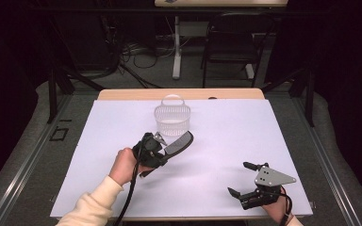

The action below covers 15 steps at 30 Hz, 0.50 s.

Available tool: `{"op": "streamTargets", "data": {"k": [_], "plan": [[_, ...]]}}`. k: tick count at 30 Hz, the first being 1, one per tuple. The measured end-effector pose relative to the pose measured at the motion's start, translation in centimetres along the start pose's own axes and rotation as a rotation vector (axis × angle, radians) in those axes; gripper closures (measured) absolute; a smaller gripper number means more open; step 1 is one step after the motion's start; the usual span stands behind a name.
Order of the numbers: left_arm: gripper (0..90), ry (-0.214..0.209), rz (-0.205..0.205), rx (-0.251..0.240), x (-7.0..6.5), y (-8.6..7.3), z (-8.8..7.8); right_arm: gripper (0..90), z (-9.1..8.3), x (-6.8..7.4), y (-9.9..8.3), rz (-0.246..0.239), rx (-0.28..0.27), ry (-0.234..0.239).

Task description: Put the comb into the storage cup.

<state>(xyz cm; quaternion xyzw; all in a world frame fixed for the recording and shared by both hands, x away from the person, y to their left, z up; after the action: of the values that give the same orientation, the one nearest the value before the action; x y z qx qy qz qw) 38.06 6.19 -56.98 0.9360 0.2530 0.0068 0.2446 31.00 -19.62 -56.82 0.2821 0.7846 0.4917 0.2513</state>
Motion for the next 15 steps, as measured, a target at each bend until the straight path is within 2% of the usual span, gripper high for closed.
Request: {"op": "streamTargets", "data": {"k": [15], "plan": [[72.1, 0.01, -0.011, -0.056, 0.15, -0.35, -0.46, 0.0, -0.06, 0.03, 0.1, -0.006, -0.006, -0.001]]}}
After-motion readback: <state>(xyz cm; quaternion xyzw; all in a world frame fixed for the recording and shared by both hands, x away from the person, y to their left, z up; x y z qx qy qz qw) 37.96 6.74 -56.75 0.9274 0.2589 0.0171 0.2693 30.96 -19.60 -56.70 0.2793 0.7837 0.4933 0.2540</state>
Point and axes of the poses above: each handheld gripper's, and its own axes: z roughly forward along the jaws, y roughly out of its top, x roughly to its left, the point moved 10 cm from there along z, roughly forward along the jaws, and after that the axes turned 5 degrees about -y, right-handed, at the moved point
